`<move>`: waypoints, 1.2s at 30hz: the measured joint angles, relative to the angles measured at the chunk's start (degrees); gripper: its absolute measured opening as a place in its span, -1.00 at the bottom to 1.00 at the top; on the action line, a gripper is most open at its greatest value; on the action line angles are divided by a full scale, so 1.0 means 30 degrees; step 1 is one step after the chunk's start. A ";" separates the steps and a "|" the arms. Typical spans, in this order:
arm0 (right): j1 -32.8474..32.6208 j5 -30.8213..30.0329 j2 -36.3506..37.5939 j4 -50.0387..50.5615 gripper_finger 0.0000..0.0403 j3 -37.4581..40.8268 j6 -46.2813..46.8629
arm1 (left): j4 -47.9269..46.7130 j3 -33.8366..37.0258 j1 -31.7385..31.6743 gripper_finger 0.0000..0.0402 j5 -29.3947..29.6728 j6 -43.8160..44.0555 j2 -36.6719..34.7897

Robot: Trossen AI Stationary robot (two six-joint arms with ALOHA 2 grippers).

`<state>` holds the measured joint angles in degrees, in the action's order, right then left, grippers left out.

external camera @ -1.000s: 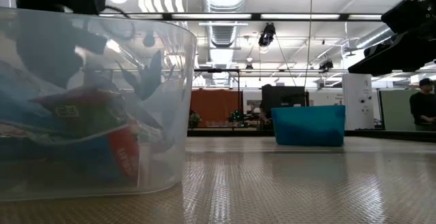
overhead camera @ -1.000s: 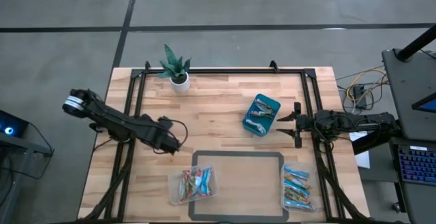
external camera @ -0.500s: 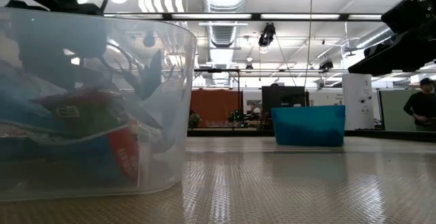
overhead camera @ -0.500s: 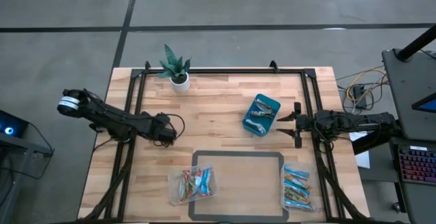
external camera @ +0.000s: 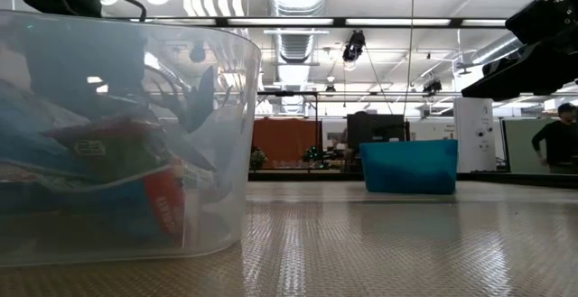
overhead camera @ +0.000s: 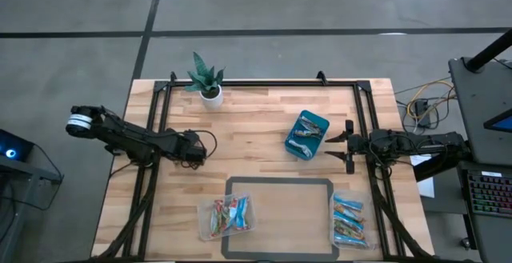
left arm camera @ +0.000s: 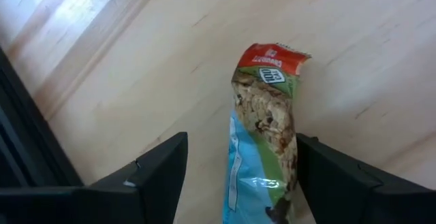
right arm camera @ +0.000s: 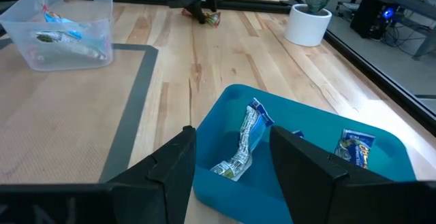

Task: Pick and place Granola Bars by type
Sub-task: Put the red granola bar into the left transparent bin

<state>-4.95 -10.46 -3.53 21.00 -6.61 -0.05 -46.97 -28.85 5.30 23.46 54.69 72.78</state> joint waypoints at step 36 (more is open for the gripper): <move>-0.0007 -0.0001 0.0007 -0.0001 -0.13 0.0000 0.0000 | -1.0711 -1.1963 0.1720 -0.98 0.1619 0.8956 0.1106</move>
<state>-4.97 -10.46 -3.51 20.99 -6.61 -0.05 -79.10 -64.73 10.46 28.31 81.56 76.09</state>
